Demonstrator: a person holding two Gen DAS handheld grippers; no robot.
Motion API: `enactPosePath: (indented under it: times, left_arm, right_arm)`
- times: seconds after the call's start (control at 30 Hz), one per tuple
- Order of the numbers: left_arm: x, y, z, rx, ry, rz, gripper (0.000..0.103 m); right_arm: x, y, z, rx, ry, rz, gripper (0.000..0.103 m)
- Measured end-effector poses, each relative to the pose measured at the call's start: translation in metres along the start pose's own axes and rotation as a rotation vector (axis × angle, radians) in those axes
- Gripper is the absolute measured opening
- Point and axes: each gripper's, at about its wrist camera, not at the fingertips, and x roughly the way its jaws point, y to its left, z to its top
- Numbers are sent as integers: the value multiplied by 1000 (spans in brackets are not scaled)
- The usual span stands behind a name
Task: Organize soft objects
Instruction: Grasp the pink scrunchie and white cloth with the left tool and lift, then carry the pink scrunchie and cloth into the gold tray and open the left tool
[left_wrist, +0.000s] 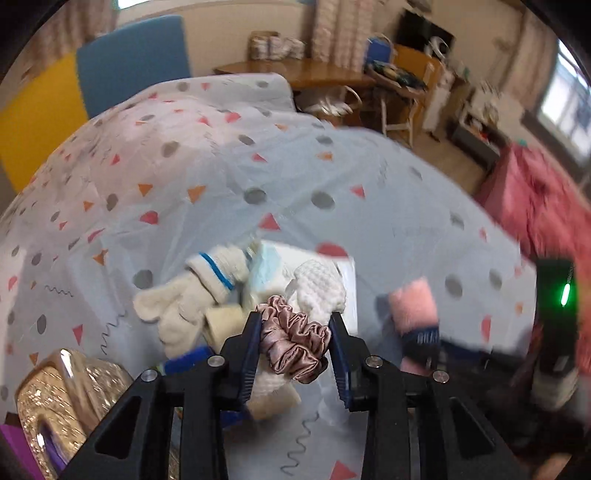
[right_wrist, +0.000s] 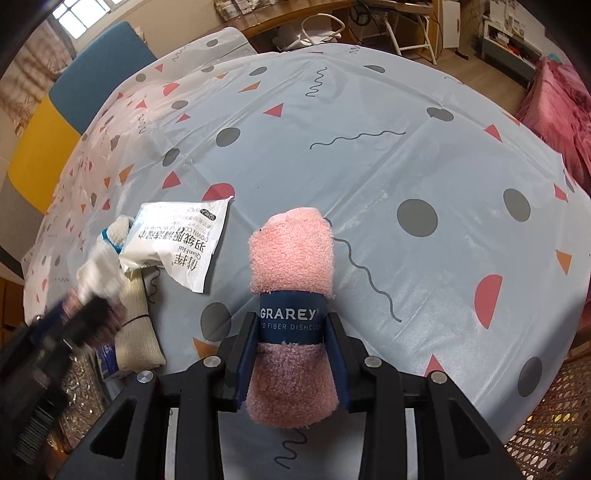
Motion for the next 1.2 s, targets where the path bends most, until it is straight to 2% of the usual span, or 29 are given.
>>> enactPosePath:
  times: [0.23, 0.33, 0.57, 0.7, 0.9, 1.2]
  left_arm:
    - [-44, 55, 19, -134, -96, 115, 36]
    - [-71, 89, 14, -220, -139, 176, 36]
    - [-144, 150, -13, -338, -260, 273, 36]
    - [-181, 183, -47, -404, -314, 314, 36]
    - [-220, 230, -119, -536, -358, 361, 36]
    - [-236, 256, -223, -664, -364, 423, 36]
  right_arm:
    - [0, 9, -2, -67, -7, -34, 37]
    - [1, 13, -3, -92, -7, -45, 37]
    - [5, 26, -7, -174, -3, -87, 38]
    - [9, 30, -8, -203, 6, -101, 38]
    - [11, 33, -14, -237, 14, -125, 39]
    - [17, 44, -21, -320, 29, -170, 39]
